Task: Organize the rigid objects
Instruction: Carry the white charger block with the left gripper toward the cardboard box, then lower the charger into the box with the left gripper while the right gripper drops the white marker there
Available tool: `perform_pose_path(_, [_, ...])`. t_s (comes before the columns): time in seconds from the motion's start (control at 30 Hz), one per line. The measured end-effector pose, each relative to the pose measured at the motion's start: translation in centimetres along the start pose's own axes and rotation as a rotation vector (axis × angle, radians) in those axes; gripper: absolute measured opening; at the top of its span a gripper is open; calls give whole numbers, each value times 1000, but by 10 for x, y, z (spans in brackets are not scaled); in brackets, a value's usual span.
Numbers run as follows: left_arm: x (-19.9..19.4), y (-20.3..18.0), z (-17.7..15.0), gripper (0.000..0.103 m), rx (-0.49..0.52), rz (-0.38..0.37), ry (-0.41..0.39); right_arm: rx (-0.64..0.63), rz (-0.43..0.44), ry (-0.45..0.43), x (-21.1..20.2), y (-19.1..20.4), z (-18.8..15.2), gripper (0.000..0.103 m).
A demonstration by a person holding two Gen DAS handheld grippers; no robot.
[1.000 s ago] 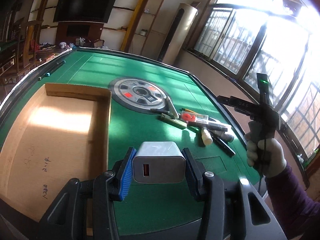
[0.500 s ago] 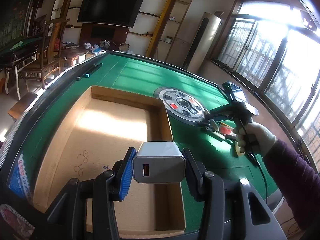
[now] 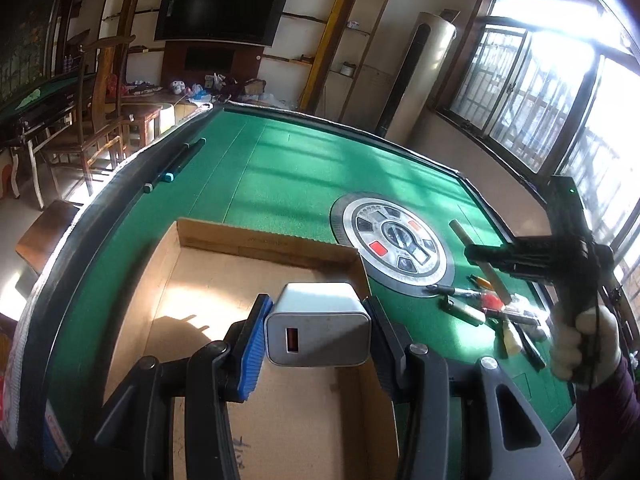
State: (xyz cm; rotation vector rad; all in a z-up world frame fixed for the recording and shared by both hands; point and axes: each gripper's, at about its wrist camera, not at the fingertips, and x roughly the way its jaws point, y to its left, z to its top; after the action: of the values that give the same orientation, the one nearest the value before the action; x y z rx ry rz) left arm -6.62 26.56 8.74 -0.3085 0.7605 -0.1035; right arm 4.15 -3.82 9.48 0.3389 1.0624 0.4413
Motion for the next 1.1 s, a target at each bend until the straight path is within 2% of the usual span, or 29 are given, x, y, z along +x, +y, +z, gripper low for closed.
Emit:
perform_pose_path(0.1, [36,10,13,49,-47,14,50,-7,91,41,20,33,-10,12])
perform_pose_path(0.2, [68,25,17,49,-105,16,93,-34,114,81,48,66,-20,12])
perform_pose_path(0.3, [85,36,16,49,-158,-7,103,-47,131,121,73,92,-28,12])
perform_pose_path(0.47, [83,43,17,50,-230,-38,67,-79,88,143,98,115,-40,12])
perform_pose_path(0.57, [74,44,17,58,-252,-32,40,-94,48,148,109,121,-40,13])
perform_pose_path(0.6, [72,45,14,62,-262,-24,34,-103,29,138,111,123,-39,17])
perform_pose_path(0.67, [70,49,7,64,-301,-16,43,-139,-16,104,110,128,-39,27])
perform_pose_path(0.73, [72,54,-2,64,-345,-21,72,-161,-21,63,101,128,-39,31])
perform_pose_path(0.8, [71,57,-12,64,-370,-2,84,-163,-20,29,89,123,-40,45])
perform_pose_path(0.83, [71,57,-16,64,-372,3,90,-165,-24,5,81,120,-42,47])
perform_pose_path(0.97, [61,54,-24,66,-374,0,78,-182,-48,-76,44,97,-51,49])
perform_pose_path(1.1, [54,47,-30,66,-362,-19,78,-134,-75,-133,6,52,-64,53])
